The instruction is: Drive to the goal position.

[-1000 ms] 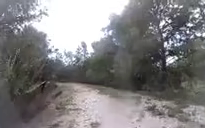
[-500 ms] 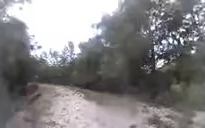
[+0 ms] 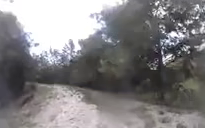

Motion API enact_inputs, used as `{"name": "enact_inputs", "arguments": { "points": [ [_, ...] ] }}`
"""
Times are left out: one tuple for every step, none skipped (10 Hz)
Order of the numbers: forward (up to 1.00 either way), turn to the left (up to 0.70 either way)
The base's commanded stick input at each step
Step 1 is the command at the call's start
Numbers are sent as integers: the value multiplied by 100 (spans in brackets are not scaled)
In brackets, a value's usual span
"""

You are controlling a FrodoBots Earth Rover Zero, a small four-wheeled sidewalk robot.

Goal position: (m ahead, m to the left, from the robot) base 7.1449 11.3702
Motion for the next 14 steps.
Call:
{"name": "enact_inputs", "arguments": {
  "points": [
    [85,33],
    [85,0],
    [85,12],
    [85,34],
    [85,34],
    [85,0],
    [85,0],
    [85,10],
    [85,34],
    [85,34],
    [85,29],
    [85,4],
    [85,0],
    [85,0]
  ]
}}
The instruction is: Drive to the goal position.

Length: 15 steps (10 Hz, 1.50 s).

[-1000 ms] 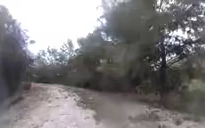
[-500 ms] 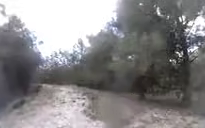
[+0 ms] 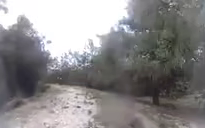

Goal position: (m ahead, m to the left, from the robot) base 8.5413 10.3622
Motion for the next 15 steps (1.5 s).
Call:
{"name": "enact_inputs", "arguments": {
  "points": [
    [85,0],
    [85,0],
    [85,0],
    [85,0],
    [85,1],
    [85,34],
    [85,20],
    [85,4],
    [85,0],
    [85,0],
    [85,0],
    [85,0],
    [85,4],
    [85,34],
    [85,33]
  ]
}}
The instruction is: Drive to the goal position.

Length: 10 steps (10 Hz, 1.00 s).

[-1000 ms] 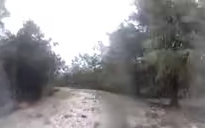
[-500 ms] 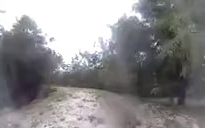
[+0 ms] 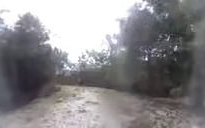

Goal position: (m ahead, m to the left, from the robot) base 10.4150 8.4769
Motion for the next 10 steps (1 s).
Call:
{"name": "enact_inputs", "arguments": {
  "points": [
    [85,27],
    [85,8],
    [85,0],
    [85,0],
    [85,0],
    [85,0],
    [85,0],
    [85,0],
    [85,0],
    [85,0]
  ]
}}
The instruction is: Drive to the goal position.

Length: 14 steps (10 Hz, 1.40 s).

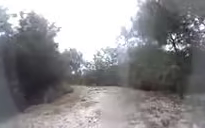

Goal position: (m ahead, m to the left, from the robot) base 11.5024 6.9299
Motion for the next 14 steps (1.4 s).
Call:
{"name": "enact_inputs", "arguments": {
  "points": [
    [85,0],
    [85,0],
    [85,0],
    [85,0],
    [85,0],
    [85,0],
    [85,0],
    [85,0],
    [85,0],
    [85,0],
    [85,0],
    [85,0],
    [85,0],
    [85,0]
  ]
}}
